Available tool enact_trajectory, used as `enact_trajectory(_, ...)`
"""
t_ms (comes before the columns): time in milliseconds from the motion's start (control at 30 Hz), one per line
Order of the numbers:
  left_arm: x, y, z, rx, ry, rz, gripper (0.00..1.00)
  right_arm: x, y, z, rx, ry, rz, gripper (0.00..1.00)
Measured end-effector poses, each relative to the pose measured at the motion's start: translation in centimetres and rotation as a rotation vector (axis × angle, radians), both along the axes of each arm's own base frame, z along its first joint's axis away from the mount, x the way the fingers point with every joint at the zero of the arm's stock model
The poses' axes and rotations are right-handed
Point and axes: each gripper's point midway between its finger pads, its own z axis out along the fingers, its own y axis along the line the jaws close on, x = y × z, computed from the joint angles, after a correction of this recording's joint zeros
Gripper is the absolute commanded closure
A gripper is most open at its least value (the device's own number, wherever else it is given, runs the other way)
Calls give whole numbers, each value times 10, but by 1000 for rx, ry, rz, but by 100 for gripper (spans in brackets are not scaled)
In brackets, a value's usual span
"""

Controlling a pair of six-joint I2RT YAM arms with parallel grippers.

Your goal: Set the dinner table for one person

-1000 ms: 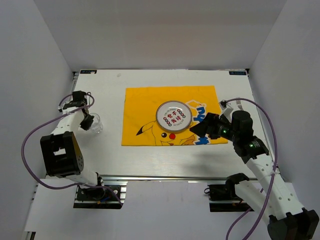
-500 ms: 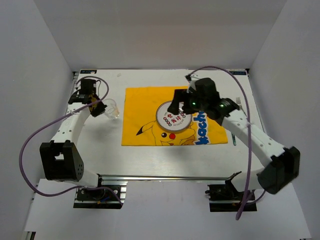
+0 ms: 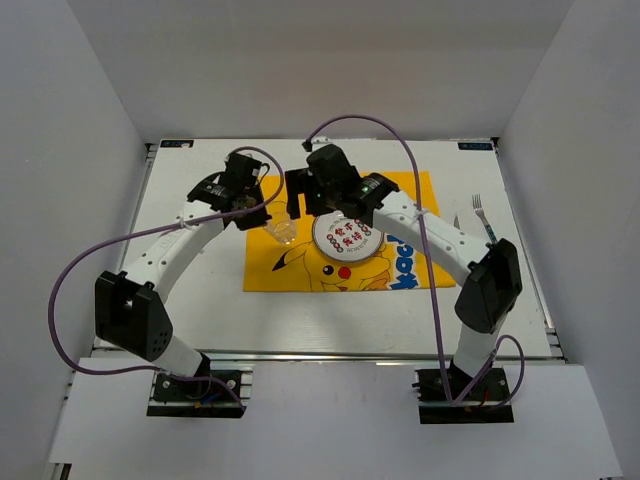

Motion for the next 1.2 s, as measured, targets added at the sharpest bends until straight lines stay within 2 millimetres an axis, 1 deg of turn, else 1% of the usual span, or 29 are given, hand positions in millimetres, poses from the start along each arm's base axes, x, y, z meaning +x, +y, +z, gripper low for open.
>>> enact_trajectory(167,-6,-15,0,-7,0,-33,100,-5,8,-30,-21,44,18,18)
enact_trajectory(200,-7,-17,0,-9,1,-37,100,-4,9,-34,-25,51,18,24)
enact_trajectory(267,-9,-22,1,-13,1,-45,100,-5,12,-44,-39,66,18,39)
enact_trajectory(300,-10,-23,1,-14,1,-48,100,-5,13,-49,-44,73,18,51)
enact_trajectory(333,-11,-25,1,-15,2,-52,100,-7,14,-52,-50,76,22,55)
enact_trajectory(367,-12,-27,1,-17,2,-54,100,-9,14,-55,-51,84,20,57)
enact_trajectory(400,-12,-28,1,-17,1,-58,100,-10,16,-56,-47,84,21,77)
enact_trajectory(433,-13,-29,2,-20,2,-61,100,-10,16,-55,-50,77,26,95)
enact_trajectory(467,-15,-31,3,-25,8,-63,100,-6,14,-56,-59,61,1,100)
enact_trajectory(533,-15,-35,10,-21,-12,-68,98,-3,13,-61,-77,52,-16,100)
enact_trajectory(567,-15,-35,9,-16,-11,-65,94,-3,13,-61,-81,45,-17,100)
enact_trajectory(600,-16,-34,9,-13,-8,-64,83,-3,14,-61,-85,40,-16,100)
enact_trajectory(667,-18,-32,9,-6,-1,-63,73,-4,15,-61,-87,35,-11,100)
enact_trajectory(700,-18,-32,10,-10,0,-61,66,-5,15,-62,-88,38,-8,100)
enact_trajectory(767,-16,-34,16,-23,-11,-61,59,-6,15,-63,-82,49,-3,100)
enact_trajectory(800,-13,-35,21,-34,-24,-60,54,-6,16,-63,-77,54,2,100)
enact_trajectory(900,-5,-38,41,-65,-77,-54,48,-9,19,-63,-64,66,18,100)
enact_trajectory(1033,-2,-37,66,-90,-137,-43,43,-10,18,-68,-57,83,19,100)
enact_trajectory(1133,-3,-31,78,-92,-168,-27,40,-1,7,-72,-71,91,-12,100)
enact_trajectory(1200,-6,-25,81,-84,-173,-10,37,11,-5,-74,-86,94,-50,100)
